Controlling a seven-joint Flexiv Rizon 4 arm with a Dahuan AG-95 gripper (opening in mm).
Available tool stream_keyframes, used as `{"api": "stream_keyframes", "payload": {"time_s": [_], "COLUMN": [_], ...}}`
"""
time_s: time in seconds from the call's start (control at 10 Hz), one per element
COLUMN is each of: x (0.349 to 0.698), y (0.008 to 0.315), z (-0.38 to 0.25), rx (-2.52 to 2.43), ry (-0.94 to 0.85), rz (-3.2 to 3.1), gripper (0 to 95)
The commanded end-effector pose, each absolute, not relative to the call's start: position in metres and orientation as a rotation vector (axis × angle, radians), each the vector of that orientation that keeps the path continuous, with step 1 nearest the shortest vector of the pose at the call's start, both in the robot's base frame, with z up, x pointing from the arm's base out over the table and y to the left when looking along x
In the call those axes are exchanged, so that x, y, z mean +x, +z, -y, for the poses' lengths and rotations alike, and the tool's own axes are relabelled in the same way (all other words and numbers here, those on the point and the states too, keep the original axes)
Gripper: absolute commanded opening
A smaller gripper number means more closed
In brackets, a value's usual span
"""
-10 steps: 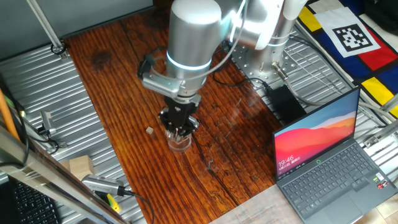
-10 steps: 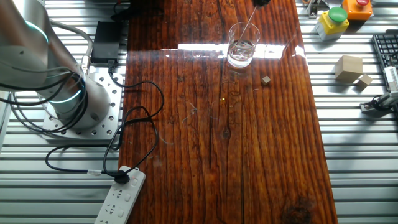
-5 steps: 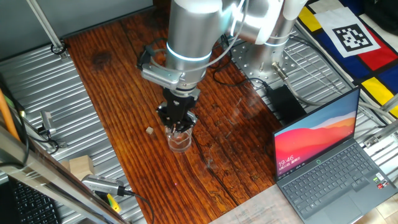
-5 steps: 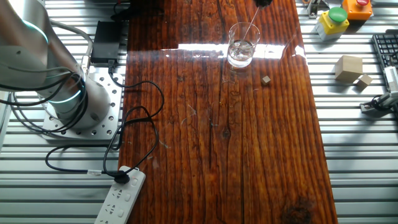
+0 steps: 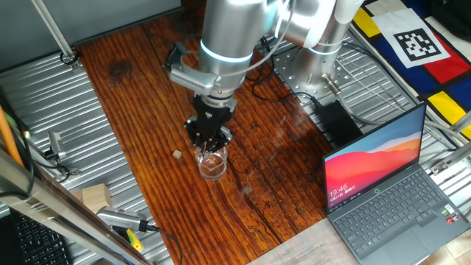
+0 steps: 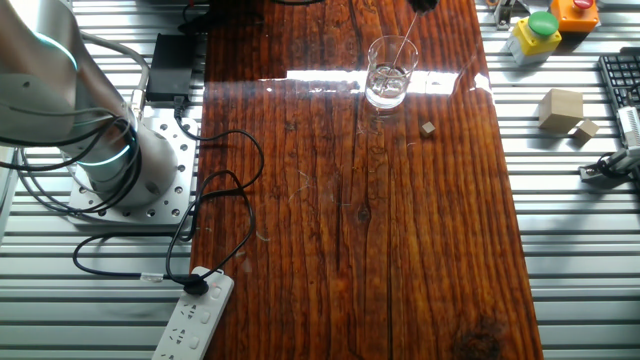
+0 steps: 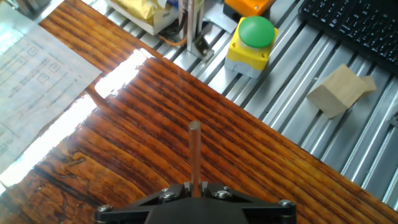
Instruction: Stir the beaker with a glass rod
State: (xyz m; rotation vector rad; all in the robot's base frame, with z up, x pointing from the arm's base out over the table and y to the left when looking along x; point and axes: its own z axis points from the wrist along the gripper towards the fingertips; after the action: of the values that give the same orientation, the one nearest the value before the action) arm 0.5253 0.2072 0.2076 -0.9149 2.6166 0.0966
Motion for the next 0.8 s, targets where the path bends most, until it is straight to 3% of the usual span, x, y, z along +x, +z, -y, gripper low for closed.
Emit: {"api": "stream_keyframes", "payload": {"time_s": [0.1,0.8], "x": [0.525,0.523], "y": [0.21,0.221], "z": [-0.209,-0.212], "rx": [-0.901,-0.866], "ry": [0.095,0.115], "rz": [-2.616,-2.602], "gripper": [0.0,0.0]}}
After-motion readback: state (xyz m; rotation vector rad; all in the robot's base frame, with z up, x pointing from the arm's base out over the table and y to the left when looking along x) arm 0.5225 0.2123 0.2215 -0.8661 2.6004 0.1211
